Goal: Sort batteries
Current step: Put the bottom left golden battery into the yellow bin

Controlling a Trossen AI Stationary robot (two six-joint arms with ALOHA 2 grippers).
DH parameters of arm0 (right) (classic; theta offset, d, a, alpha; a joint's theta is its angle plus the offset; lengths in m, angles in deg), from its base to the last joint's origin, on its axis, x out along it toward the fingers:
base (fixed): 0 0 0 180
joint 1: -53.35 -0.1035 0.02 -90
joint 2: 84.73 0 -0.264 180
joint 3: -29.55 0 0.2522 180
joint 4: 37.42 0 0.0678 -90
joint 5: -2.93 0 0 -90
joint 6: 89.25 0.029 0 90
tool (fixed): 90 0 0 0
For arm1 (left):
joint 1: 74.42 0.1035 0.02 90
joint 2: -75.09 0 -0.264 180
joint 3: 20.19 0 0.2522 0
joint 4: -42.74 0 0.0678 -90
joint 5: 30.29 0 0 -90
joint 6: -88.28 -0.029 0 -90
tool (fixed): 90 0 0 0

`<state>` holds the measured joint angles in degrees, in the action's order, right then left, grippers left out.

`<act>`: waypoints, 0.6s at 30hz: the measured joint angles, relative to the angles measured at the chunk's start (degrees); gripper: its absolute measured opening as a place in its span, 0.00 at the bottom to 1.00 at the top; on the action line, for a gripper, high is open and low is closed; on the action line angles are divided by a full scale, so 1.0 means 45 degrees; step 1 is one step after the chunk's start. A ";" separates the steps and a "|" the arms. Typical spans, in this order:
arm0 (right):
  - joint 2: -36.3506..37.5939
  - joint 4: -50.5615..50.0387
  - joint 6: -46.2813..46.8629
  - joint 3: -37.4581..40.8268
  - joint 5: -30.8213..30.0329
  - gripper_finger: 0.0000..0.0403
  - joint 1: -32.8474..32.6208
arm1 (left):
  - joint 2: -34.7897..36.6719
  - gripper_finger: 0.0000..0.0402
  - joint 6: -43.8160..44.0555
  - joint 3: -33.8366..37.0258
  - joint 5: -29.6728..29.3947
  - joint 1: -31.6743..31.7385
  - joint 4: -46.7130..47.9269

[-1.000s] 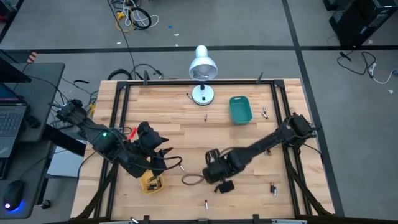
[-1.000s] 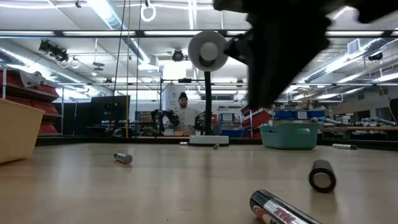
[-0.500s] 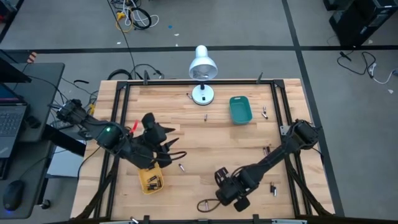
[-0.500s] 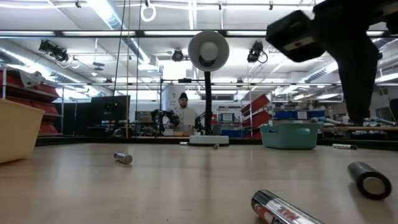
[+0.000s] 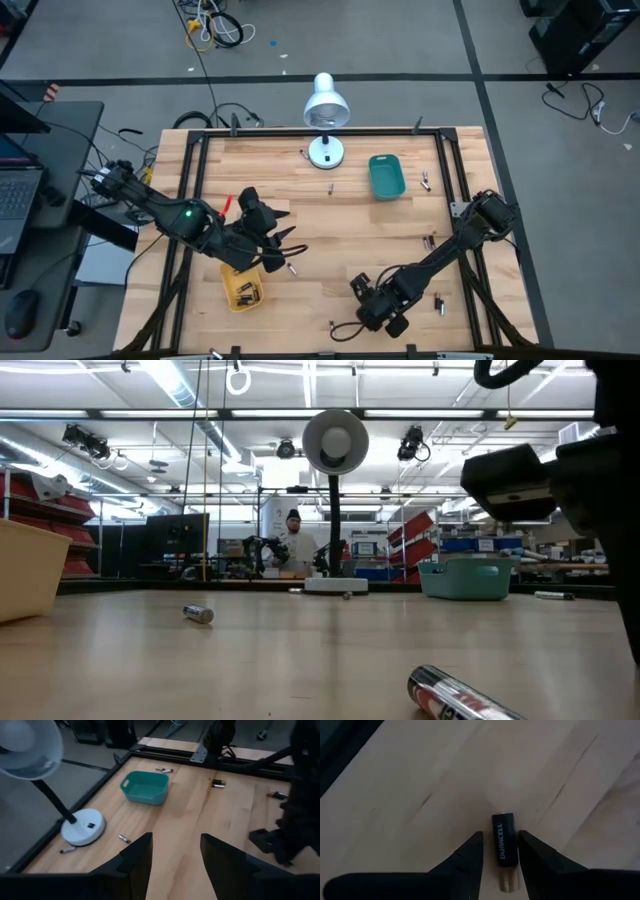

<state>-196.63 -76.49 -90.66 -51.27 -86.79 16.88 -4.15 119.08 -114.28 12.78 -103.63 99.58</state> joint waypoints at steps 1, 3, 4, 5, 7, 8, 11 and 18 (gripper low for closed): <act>0.0005 0.0190 0.0015 0.0171 0.0004 0.28 0.0004 | 0.0000 0.45 0.0101 0.0000 0.0068 0.0000 -0.0008; 0.0014 0.0558 0.0019 0.0461 -0.0015 0.27 0.0000 | 0.0000 0.45 0.0314 0.0000 0.0130 -0.0005 -0.0001; 0.0019 0.0697 0.0019 0.0558 -0.0010 0.27 0.0006 | 0.0000 0.45 0.0396 0.0000 0.0149 -0.0005 -0.0004; 0.0019 0.0753 0.0019 0.0599 -0.0010 0.26 0.0028 | 0.0000 0.45 0.0495 0.0000 0.0159 -0.0005 0.0000; 0.0014 0.0759 -0.0065 0.0610 -0.0004 0.23 0.0104 | 0.0000 0.45 0.0612 0.0000 0.0168 -0.0005 -0.0002; 0.0013 0.0761 -0.0111 0.0610 0.0000 0.21 0.0152 | 0.0000 0.45 0.0740 0.0000 0.0248 -0.0005 0.0002; 0.0022 0.0853 -0.0017 0.0633 0.0056 0.12 0.0366 | 0.0000 0.45 0.1514 0.0000 0.0828 -0.0005 0.0011; 0.0152 0.1043 0.1211 0.0093 -0.0004 0.06 0.1121 | 0.0191 0.45 0.2674 0.0001 0.1473 -0.0225 0.0087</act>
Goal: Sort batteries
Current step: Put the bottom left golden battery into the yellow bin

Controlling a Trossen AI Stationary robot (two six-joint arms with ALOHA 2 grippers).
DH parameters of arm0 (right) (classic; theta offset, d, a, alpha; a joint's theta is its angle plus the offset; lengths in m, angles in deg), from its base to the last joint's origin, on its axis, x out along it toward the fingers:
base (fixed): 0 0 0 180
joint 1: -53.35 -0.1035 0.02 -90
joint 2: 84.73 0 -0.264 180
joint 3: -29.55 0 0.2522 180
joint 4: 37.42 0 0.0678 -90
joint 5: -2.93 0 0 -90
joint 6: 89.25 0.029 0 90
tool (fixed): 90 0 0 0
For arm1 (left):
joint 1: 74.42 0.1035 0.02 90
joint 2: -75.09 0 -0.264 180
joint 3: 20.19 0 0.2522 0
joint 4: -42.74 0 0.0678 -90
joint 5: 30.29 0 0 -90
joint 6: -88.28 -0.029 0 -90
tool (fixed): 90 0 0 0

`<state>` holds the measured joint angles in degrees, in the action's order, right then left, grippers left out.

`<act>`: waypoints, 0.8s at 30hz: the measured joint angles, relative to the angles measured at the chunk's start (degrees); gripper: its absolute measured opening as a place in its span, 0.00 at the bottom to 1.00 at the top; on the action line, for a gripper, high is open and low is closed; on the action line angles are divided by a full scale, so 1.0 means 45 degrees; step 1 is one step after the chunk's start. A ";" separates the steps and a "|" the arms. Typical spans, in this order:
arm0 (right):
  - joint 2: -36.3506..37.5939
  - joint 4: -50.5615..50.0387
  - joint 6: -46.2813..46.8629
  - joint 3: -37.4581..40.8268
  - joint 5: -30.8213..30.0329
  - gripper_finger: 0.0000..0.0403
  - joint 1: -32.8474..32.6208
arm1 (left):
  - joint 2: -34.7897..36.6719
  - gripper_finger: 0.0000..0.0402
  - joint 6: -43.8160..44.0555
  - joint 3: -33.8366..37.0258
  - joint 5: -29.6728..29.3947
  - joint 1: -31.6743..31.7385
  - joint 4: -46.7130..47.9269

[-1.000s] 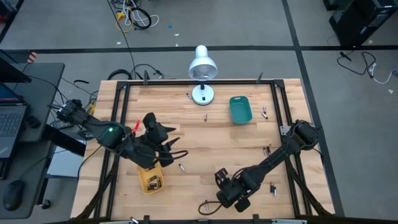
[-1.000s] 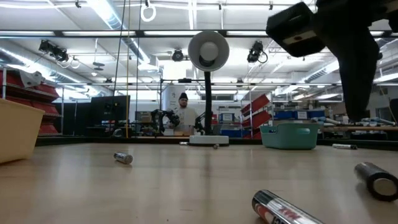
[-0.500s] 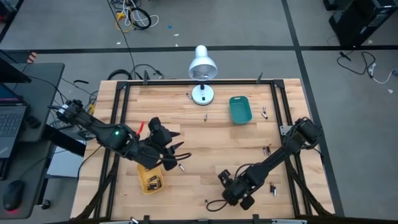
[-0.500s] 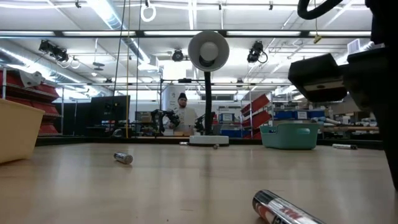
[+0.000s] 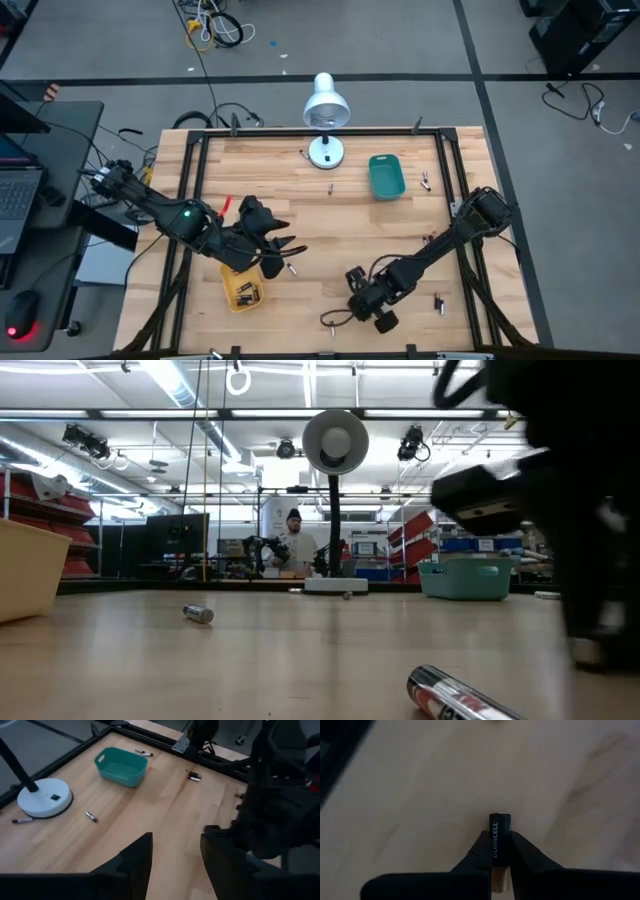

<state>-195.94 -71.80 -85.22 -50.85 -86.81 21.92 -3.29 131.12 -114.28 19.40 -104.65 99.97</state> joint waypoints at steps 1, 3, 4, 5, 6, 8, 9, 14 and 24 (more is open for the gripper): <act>0.0028 0.0041 0.0113 -0.0111 -0.0420 0.06 0.0134 | 0.0165 0.45 0.0156 0.0004 -0.0112 -0.0105 0.0005; 0.0235 0.0436 0.0239 -0.0326 -0.1175 0.07 0.0523 | 0.0564 0.45 0.0207 -0.0001 -0.0570 -0.0333 -0.0075; 0.0412 0.0835 0.0333 -0.0419 -0.1567 0.08 0.0702 | 0.0761 0.45 0.0209 -0.0001 -0.0889 -0.0460 -0.0063; 0.0584 0.1333 0.0428 -0.0496 -0.1822 0.08 0.0878 | 0.0968 0.45 0.0212 -0.0001 -0.1230 -0.0590 0.0002; 0.0746 0.1899 0.0514 -0.0513 -0.1844 0.09 0.1076 | 0.1210 0.45 0.0206 -0.0001 -0.1629 -0.0723 0.0089; 0.0895 0.2985 0.0723 -0.0513 -0.1806 0.09 0.1535 | 0.1607 0.45 0.0190 -0.0001 -0.2551 -0.0950 0.0086; 0.0916 0.3647 0.0834 -0.0509 -0.1755 0.09 0.1831 | 0.1811 0.45 0.0191 -0.0001 -0.3126 -0.1106 0.0082; 0.0964 0.7868 0.2396 -0.0504 -0.1814 0.08 0.3223 | 0.2214 0.45 0.0190 -0.0003 -0.5512 -0.1992 0.0027; 0.0964 1.1744 0.3523 -0.0523 -0.1449 0.08 0.4556 | 0.1156 0.44 0.0252 -0.0006 -0.9325 -0.4189 0.0351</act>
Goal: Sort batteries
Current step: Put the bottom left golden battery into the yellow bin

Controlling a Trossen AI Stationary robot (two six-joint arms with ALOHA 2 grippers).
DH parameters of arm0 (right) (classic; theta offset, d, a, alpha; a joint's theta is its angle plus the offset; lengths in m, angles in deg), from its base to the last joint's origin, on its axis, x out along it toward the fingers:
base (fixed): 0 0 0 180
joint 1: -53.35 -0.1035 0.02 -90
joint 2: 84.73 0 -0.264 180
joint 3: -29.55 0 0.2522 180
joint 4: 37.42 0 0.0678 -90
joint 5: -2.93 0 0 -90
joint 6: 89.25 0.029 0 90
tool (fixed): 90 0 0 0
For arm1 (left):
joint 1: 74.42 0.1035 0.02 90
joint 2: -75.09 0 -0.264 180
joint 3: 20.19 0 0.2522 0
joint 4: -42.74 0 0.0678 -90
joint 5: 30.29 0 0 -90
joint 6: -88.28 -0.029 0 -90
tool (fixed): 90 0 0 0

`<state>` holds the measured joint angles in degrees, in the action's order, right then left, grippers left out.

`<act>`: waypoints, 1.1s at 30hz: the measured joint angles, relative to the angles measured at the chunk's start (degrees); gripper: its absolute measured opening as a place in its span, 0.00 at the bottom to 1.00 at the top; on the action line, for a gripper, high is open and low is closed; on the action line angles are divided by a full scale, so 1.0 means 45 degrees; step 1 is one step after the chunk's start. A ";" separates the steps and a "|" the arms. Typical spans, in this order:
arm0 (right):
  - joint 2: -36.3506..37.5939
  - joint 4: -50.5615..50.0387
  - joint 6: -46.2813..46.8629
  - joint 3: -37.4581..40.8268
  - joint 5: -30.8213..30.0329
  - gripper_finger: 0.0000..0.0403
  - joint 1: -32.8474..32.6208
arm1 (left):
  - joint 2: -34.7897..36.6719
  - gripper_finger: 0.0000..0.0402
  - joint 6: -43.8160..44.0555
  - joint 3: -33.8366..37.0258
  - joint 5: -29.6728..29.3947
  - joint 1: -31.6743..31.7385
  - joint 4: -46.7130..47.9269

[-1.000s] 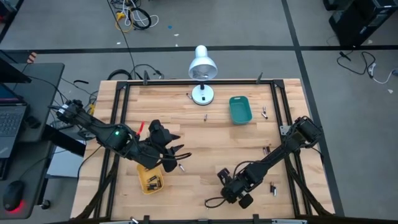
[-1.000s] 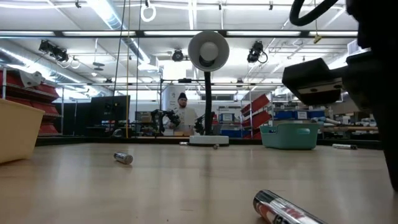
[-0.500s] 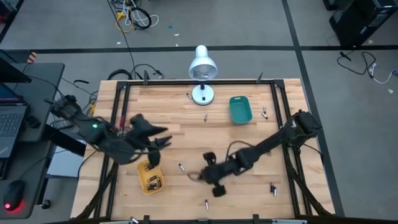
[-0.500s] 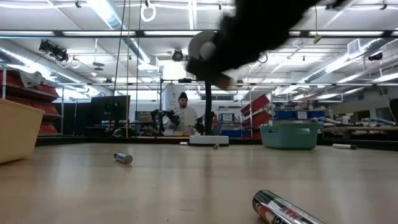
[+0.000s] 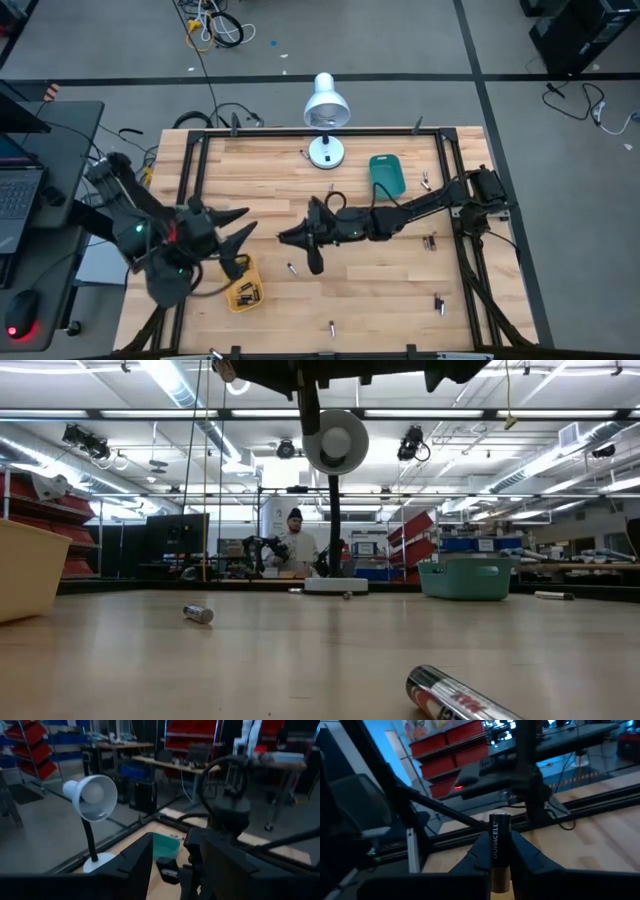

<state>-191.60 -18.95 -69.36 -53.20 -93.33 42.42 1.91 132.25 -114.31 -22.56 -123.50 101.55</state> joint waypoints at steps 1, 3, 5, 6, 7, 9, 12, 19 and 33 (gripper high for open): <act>0.0000 0.0033 0.0100 0.0000 0.0138 0.08 0.0021 | -0.0072 0.43 0.0379 0.0000 -0.0147 -0.0110 0.0225; -0.0004 0.0204 0.0228 0.0000 0.0329 0.08 0.0010 | -0.0265 0.41 0.1036 0.0000 0.0221 -0.0207 0.0420; -0.0001 0.0641 0.0205 0.0000 0.0355 0.08 -0.0060 | -0.0487 0.37 0.1258 0.0000 0.0925 -0.0196 0.0247; -0.0003 0.0972 0.0137 0.0000 0.0359 0.08 -0.0092 | -0.0586 0.36 0.1285 0.0000 0.1090 -0.0198 0.0087; -0.0002 0.1424 0.0043 0.0000 0.0359 0.08 -0.0135 | -0.0689 0.34 0.1287 0.0001 0.1142 -0.0200 -0.0132; 0.0000 0.2663 -0.0093 0.0000 0.0341 0.08 -0.0219 | -0.0882 0.32 0.1279 0.0004 0.1102 -0.0205 -0.0797; 0.0010 0.4296 -0.0492 -0.0015 0.0289 0.08 -0.0302 | -0.1006 0.30 0.0757 0.0005 0.0981 -0.0191 -0.2180; 0.0015 0.4839 -0.1585 -0.0019 0.0073 0.08 -0.0295 | -0.1067 0.33 -0.2038 0.0005 0.1587 0.0018 -0.4996; 0.0015 0.6257 -0.3679 -0.0019 0.1243 0.08 -0.0353 | -0.1337 0.42 -0.2717 0.0005 0.2844 0.1170 -0.5008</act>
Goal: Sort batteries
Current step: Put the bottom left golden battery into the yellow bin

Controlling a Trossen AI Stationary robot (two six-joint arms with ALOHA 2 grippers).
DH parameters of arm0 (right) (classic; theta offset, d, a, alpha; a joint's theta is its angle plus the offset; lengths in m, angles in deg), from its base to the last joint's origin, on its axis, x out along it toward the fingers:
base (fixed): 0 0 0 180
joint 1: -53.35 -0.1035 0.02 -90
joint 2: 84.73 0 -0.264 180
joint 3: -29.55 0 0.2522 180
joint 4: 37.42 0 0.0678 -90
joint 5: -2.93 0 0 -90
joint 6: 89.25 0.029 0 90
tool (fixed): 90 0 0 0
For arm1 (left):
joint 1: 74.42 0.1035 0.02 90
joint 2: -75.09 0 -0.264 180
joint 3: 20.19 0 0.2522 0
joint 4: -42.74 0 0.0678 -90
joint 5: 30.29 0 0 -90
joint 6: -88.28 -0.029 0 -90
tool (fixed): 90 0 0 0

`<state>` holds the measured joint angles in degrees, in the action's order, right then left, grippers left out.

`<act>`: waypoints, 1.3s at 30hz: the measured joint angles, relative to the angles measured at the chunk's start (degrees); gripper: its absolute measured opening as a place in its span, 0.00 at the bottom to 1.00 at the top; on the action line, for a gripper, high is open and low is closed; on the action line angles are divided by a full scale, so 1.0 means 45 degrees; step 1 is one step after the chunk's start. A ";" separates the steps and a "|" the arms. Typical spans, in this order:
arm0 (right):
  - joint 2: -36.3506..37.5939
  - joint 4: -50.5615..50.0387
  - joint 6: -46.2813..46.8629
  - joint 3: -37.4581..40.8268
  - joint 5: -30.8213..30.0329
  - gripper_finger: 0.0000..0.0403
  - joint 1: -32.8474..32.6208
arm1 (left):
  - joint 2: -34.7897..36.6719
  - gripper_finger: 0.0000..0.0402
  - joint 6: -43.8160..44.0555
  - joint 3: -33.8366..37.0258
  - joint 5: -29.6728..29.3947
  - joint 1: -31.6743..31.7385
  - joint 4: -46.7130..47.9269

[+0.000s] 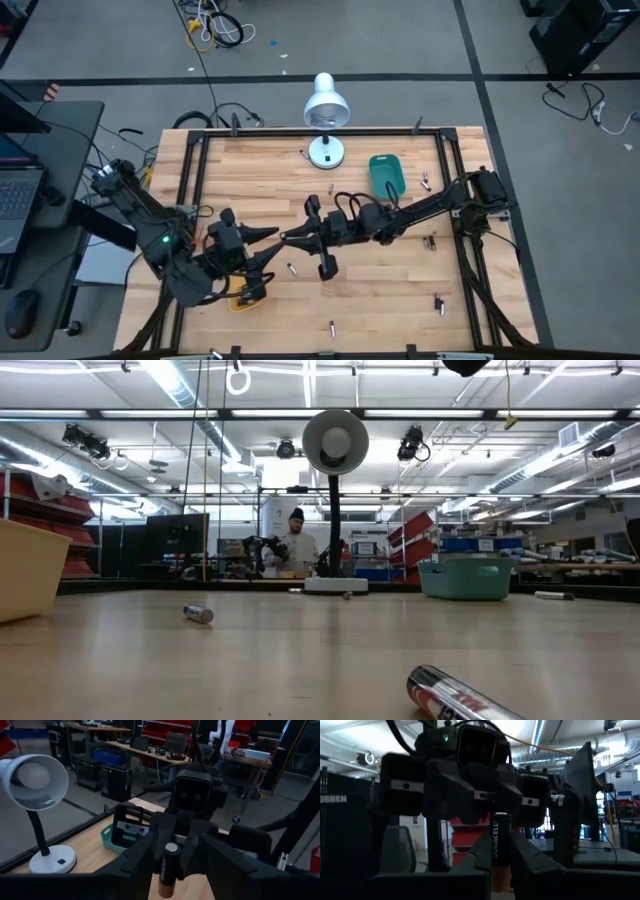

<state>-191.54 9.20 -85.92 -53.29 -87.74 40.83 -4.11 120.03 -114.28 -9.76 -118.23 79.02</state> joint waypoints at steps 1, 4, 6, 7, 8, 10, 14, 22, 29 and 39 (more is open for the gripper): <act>0.0000 -0.0011 -0.0074 0.0000 0.0028 0.08 0.0000 | 0.0000 0.42 -0.0003 0.0000 0.0141 0.0062 0.0009; 0.0000 0.0113 -0.0091 0.0000 0.0076 0.08 0.0000 | -0.0013 0.42 -0.0001 0.0000 0.0929 0.0405 0.0288; 0.0000 0.0109 -0.0127 0.0000 0.0158 0.08 0.0000 | -0.0065 0.42 -0.0005 0.0000 0.1285 0.0642 0.0474; 0.0000 0.0085 -0.0127 0.0000 0.0161 0.08 0.0000 | -0.0073 0.42 -0.0005 0.0000 0.1376 0.0702 0.0580; 0.0000 0.0057 -0.0127 0.0000 0.0166 0.08 0.0000 | -0.0078 0.42 -0.0007 0.0000 0.1437 0.0781 0.0594; 0.0000 0.0089 -0.0127 0.0000 0.0167 0.08 0.0010 | -0.0069 0.41 -0.0005 0.0000 0.1491 0.0930 0.0581; 0.0000 0.0080 -0.0122 0.0000 0.0146 0.08 0.0019 | -0.0068 0.35 0.0096 0.0000 0.1292 0.1016 0.0575; -0.0005 0.0138 0.0652 0.0019 0.0103 0.09 0.0174 | -0.0053 0.16 0.0845 -0.0024 0.1024 0.1069 0.1187; -0.0049 0.0050 0.0875 0.0044 0.0020 0.09 0.0350 | -0.0039 0.16 0.3598 -0.0029 0.0700 0.1108 0.2725; -0.0025 0.0382 0.1619 0.0015 0.0137 0.14 0.0540 | -0.0034 0.16 0.2496 -0.0403 0.0702 0.1132 0.2150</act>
<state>-191.65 10.92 -78.63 -53.22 -87.12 43.26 -4.26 131.26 -116.10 -6.61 -113.14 88.69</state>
